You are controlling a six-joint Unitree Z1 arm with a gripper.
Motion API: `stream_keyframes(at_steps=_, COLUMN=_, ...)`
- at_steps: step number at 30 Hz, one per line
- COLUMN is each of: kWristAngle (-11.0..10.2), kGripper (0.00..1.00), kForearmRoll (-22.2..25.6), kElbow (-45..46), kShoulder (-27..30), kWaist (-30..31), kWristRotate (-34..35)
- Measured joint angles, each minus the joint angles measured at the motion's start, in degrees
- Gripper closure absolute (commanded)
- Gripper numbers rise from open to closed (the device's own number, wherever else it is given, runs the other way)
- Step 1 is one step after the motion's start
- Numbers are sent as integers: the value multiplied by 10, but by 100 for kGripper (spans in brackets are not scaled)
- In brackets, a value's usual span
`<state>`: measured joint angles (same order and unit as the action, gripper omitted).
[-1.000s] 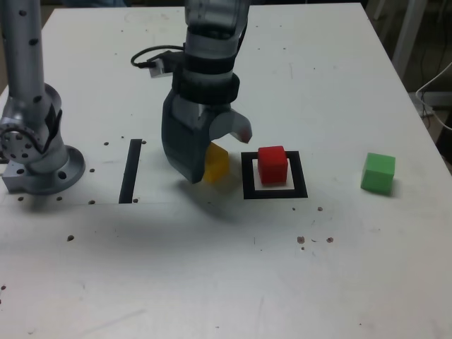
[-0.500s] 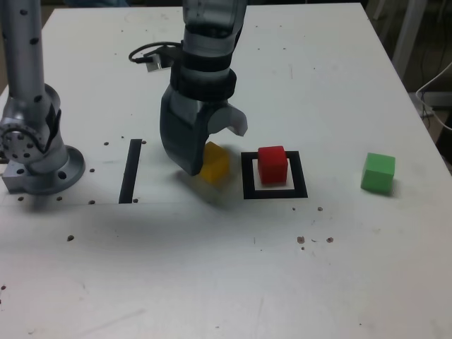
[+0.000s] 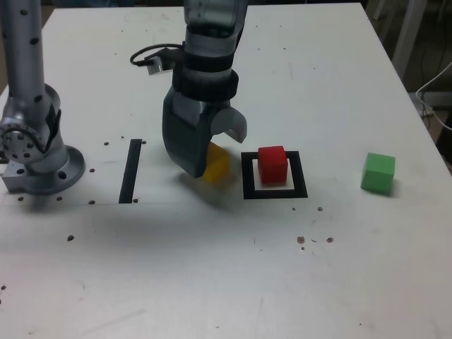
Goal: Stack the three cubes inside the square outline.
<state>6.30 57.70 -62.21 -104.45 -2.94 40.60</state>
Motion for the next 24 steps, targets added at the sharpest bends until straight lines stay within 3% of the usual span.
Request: stream_keyframes(at_steps=24, kWristAngle=0, kGripper=59, kForearmRoll=-19, kElbow=-6, kShoulder=-8, kWaist=-6, kWristRotate=1)
